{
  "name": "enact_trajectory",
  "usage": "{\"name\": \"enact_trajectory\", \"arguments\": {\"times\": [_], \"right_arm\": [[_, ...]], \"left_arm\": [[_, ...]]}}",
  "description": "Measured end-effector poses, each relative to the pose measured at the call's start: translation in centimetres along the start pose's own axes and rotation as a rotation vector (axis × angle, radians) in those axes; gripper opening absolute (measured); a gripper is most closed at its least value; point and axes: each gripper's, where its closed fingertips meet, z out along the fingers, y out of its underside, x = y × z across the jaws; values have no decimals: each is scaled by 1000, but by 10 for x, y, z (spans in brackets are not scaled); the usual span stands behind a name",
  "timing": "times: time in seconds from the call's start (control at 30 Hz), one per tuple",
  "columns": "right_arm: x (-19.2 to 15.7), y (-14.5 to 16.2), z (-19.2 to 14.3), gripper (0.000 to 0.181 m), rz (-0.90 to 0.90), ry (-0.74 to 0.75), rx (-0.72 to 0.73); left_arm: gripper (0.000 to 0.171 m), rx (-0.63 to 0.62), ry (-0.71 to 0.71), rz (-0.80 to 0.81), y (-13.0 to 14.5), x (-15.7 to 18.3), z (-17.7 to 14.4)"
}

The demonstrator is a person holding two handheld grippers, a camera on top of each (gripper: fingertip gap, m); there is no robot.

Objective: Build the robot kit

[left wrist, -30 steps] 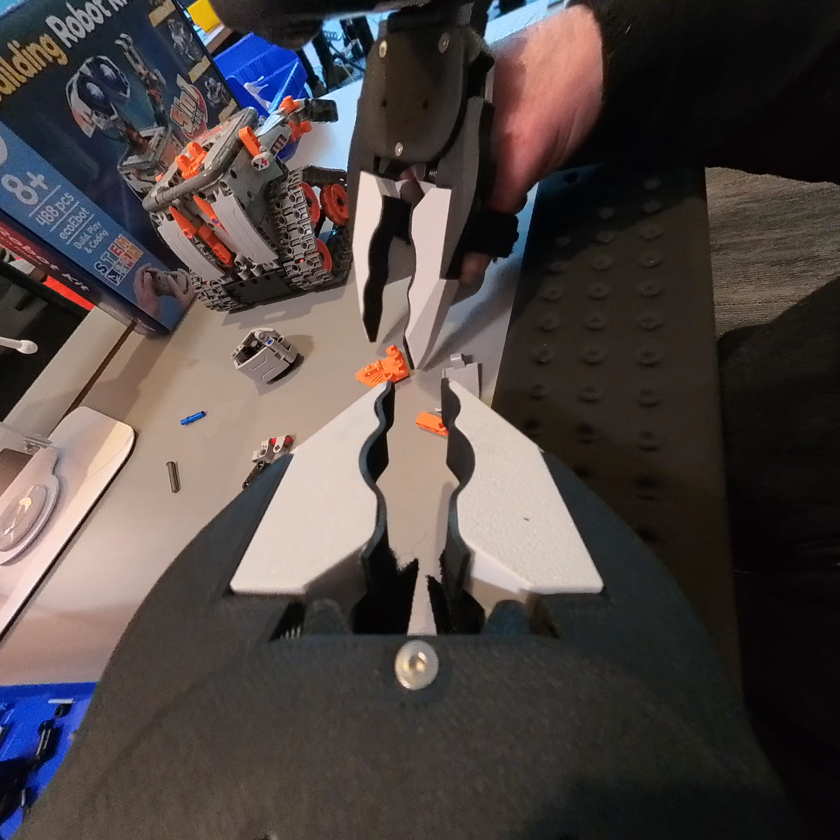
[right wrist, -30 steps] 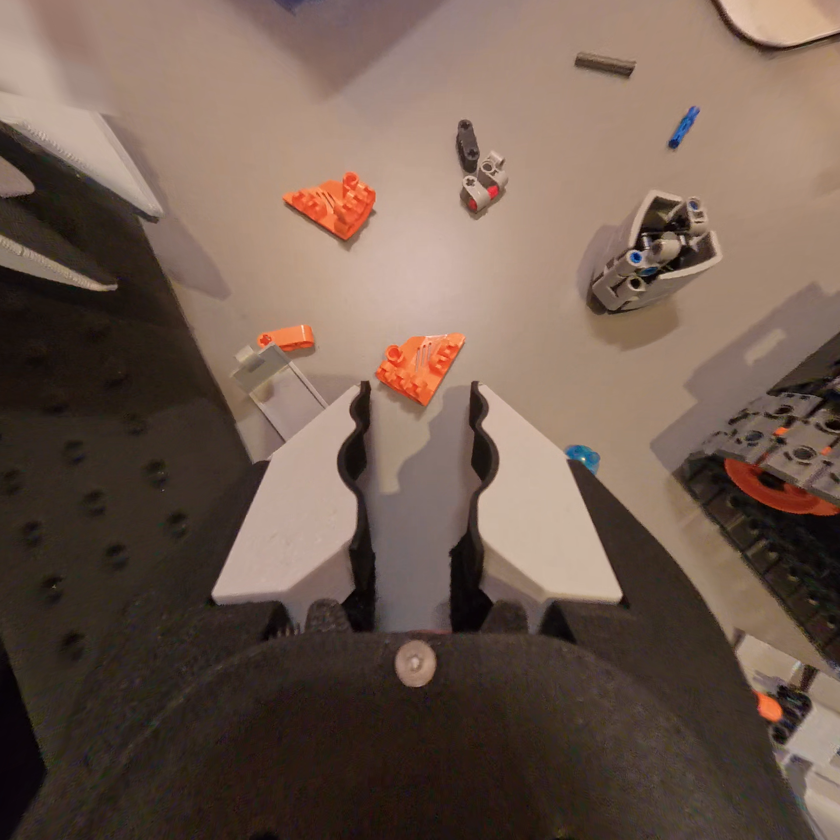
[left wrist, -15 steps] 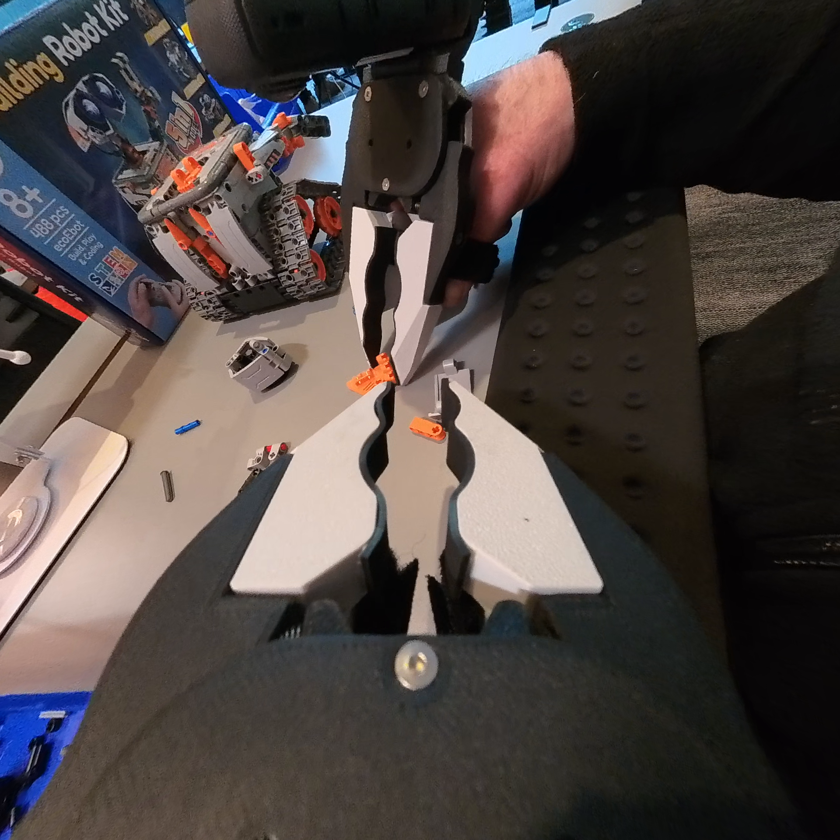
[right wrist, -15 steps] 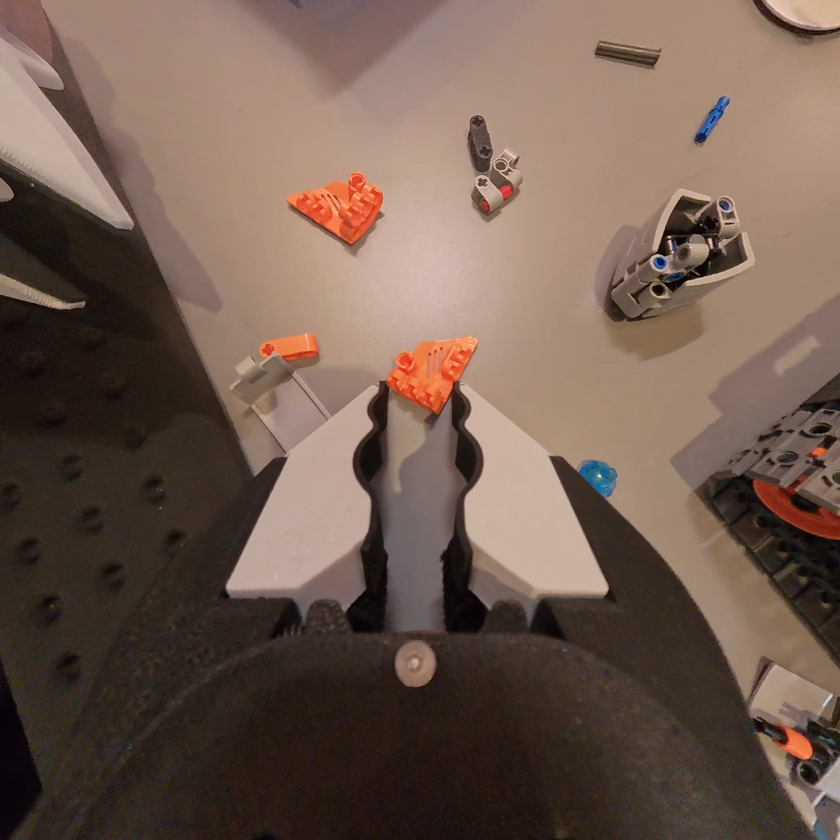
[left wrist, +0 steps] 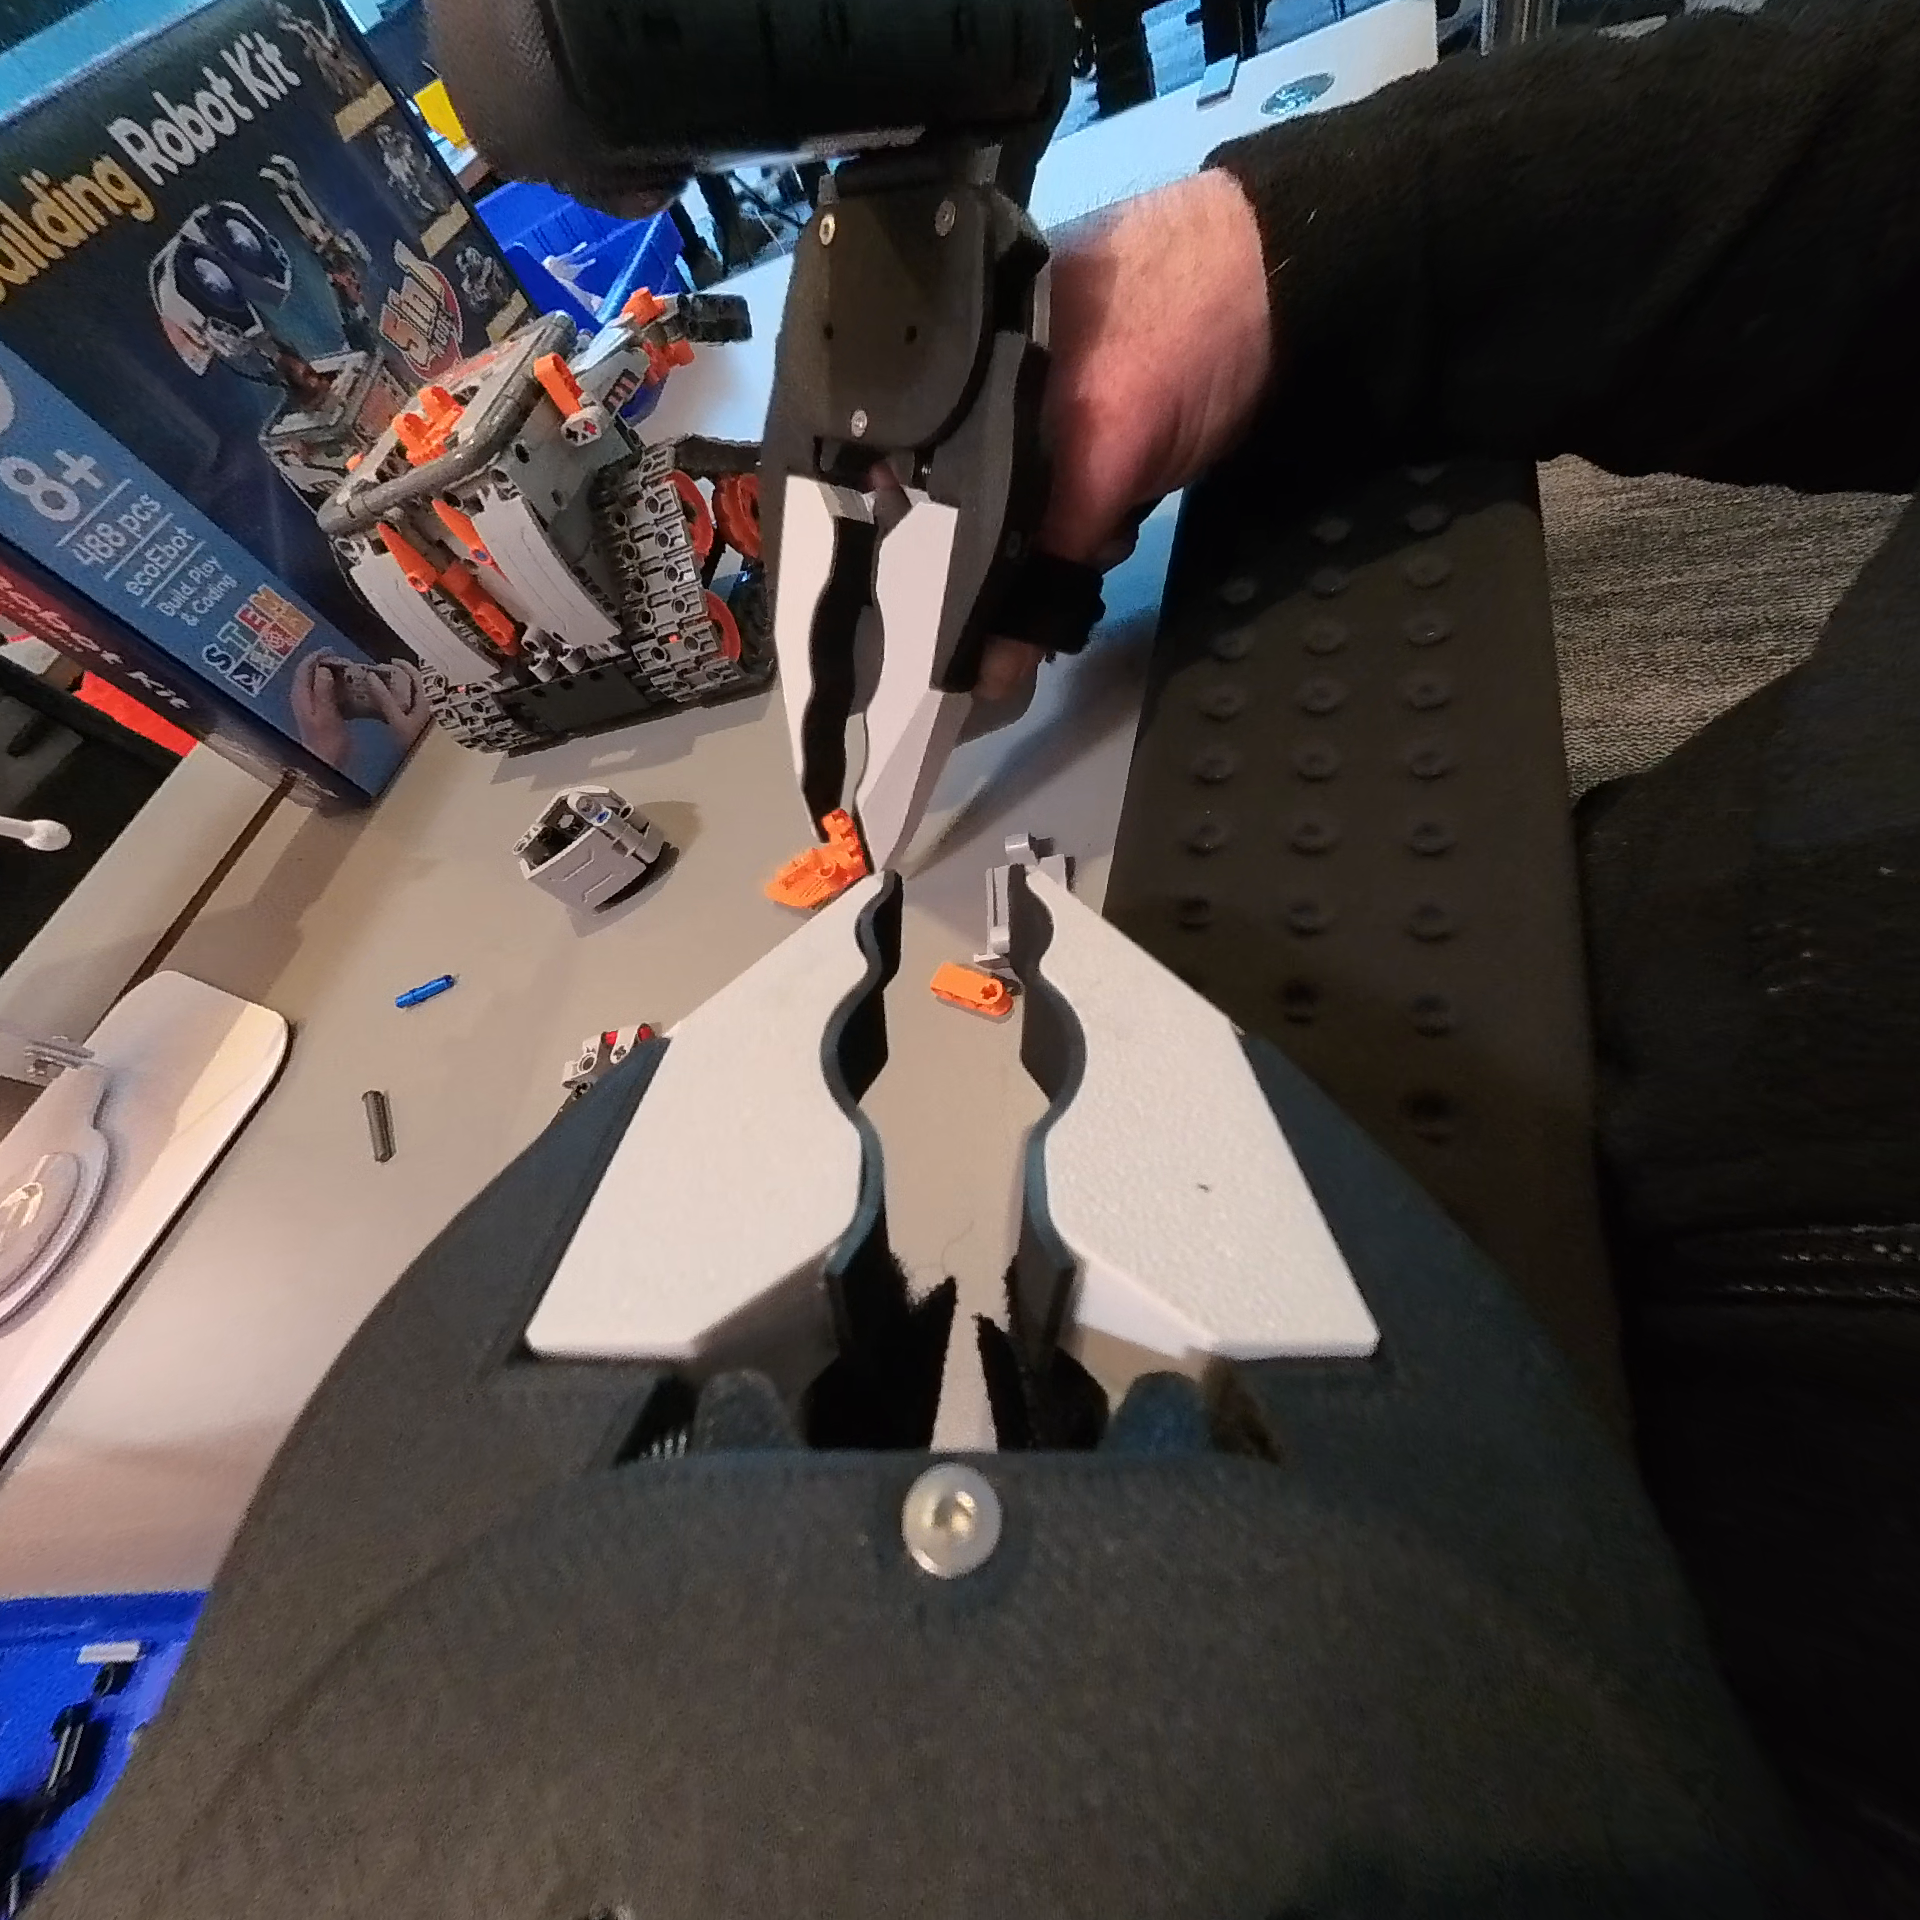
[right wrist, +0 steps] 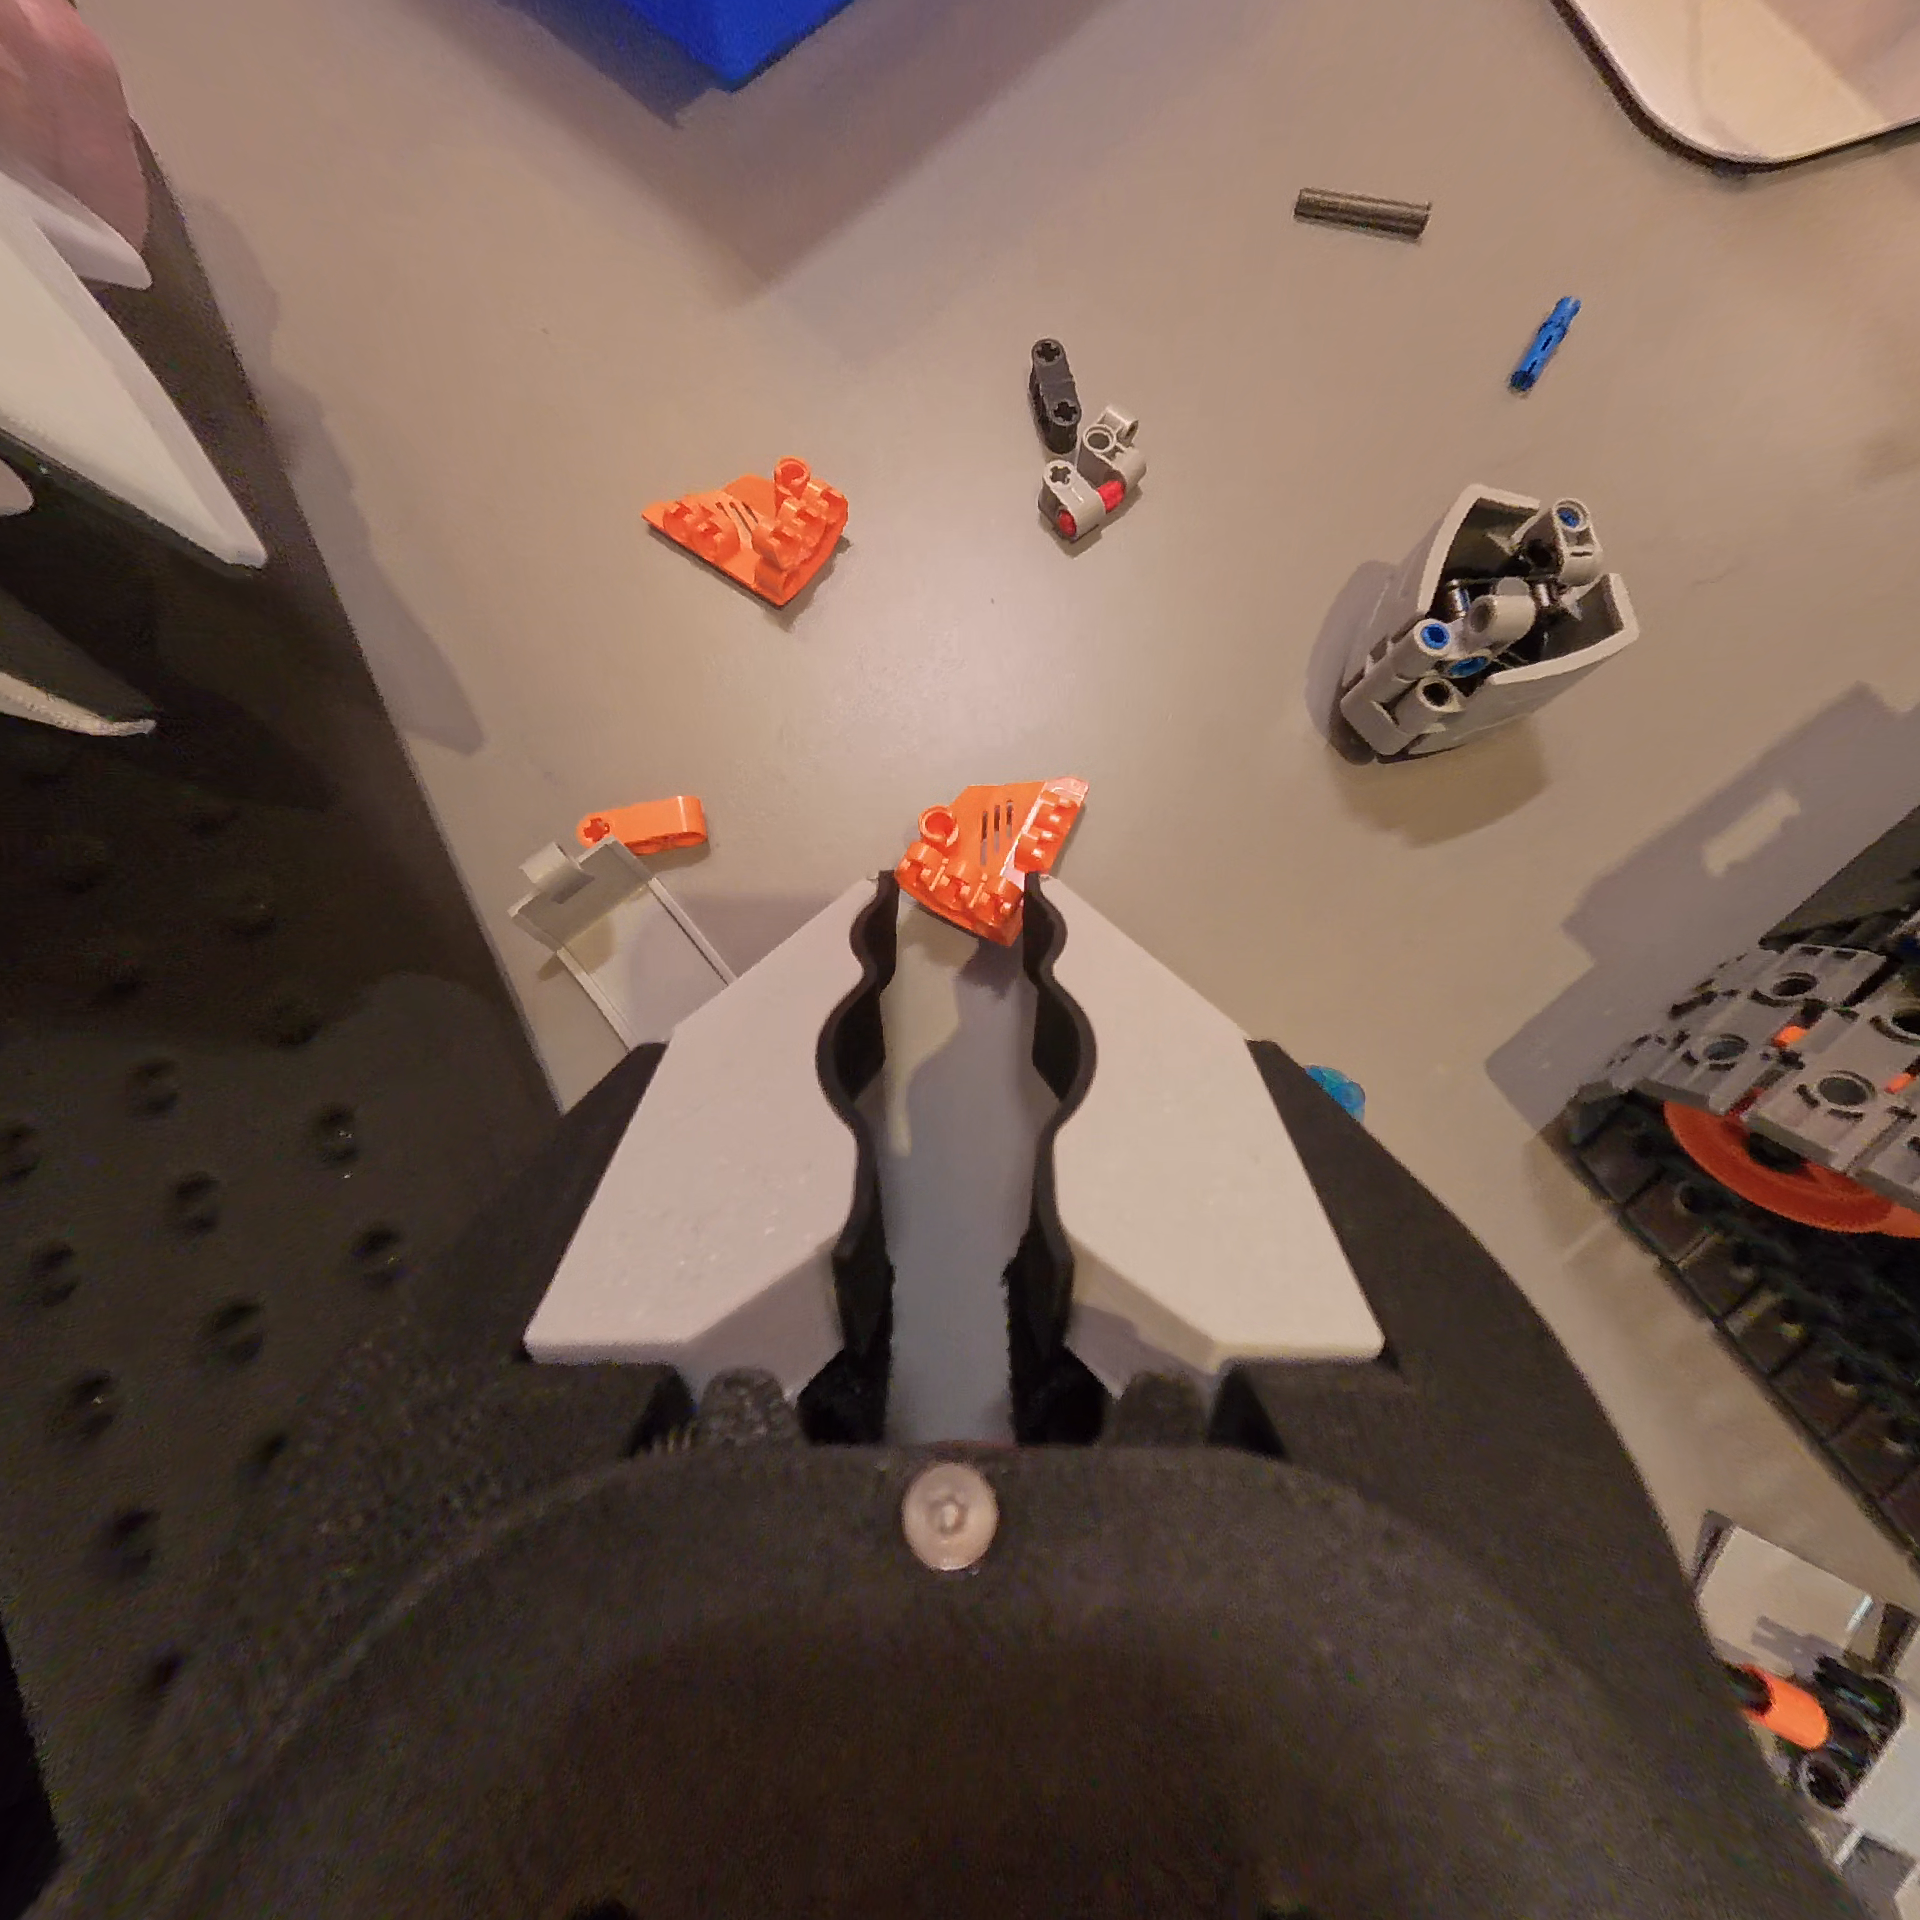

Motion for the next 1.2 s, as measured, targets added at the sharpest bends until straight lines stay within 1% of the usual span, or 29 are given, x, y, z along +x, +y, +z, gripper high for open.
{"name": "enact_trajectory", "arguments": {"times": [0.53,0.63,0.77,0.93,1.1,1.2], "right_arm": [[-1,0,2,21,-26,-7,-6],[-2,0,0,21,-52,-17,-7],[-6,-6,-3,21,-109,-21,29],[-6,-6,-3,21,-200,31,24],[-5,-10,-5,21,-227,46,41],[-3,-10,-6,22,-255,80,39]], "left_arm": [[18,10,12,1,-1,2,-1],[18,8,14,1,-1,2,-1],[18,4,14,2,0,3,-1],[18,-2,25,-4,1,3,1],[18,-9,29,-14,2,3,3],[18,-13,31,-17,3,3,3]]}}
